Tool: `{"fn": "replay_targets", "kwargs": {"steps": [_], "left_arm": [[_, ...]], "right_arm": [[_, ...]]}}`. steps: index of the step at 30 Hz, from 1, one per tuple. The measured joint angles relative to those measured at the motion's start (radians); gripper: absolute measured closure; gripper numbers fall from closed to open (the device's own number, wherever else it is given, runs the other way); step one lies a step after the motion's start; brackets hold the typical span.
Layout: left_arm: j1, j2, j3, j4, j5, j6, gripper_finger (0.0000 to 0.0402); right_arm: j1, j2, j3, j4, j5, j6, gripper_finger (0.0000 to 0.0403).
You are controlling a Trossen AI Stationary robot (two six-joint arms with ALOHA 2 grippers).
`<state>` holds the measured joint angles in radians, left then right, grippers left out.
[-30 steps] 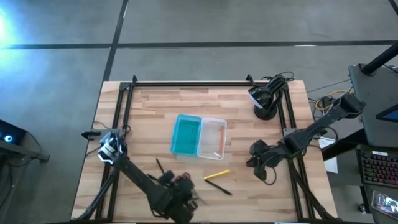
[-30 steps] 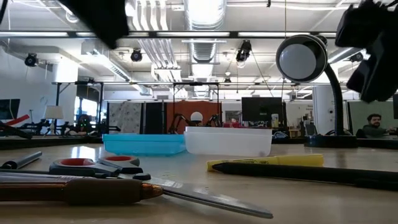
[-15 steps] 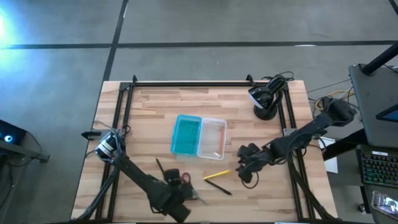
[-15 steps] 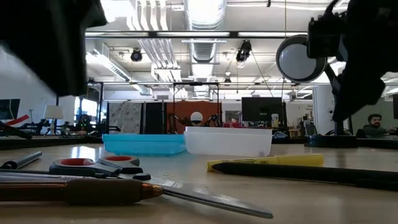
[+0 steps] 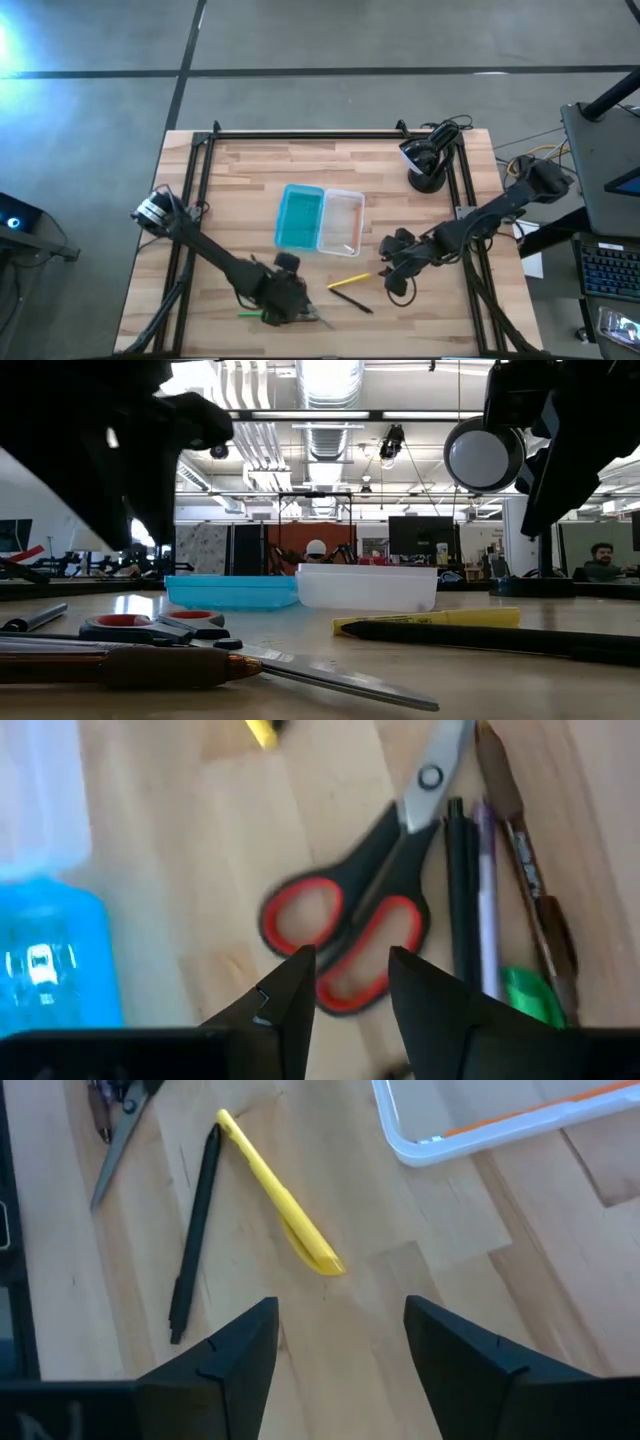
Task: Pick & place school supplies into a supply box
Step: Put the black scissors into the supply box
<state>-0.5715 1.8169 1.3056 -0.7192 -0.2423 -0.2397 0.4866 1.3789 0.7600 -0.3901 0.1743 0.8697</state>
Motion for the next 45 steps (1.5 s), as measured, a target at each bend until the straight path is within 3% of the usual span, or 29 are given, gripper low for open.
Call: {"fn": "replay_targets", "kwargs": {"steps": [6, 11, 38, 45], "left_arm": [[0.059, -0.094, -0.145, 0.140, 0.108, 0.230, 0.0289], [0.062, -0.095, -0.167, 0.234, 0.141, 0.401, 0.0289], [0.103, 0.035, -0.191, 0.293, 0.188, 0.420, 0.0290], [0.111, 0.035, -0.195, 0.289, 0.215, 0.425, 0.0331]], "right_arm": [[0.000, -0.024, -0.014, 0.000, 0.008, -0.016, 0.0193], [0.000, -0.022, -0.029, -0.006, 0.008, -0.003, 0.0193], [-0.001, -0.022, -0.046, -0.022, 0.008, 0.020, 0.0193], [-0.001, -0.022, -0.048, -0.022, 0.008, 0.022, 0.0193]]}}
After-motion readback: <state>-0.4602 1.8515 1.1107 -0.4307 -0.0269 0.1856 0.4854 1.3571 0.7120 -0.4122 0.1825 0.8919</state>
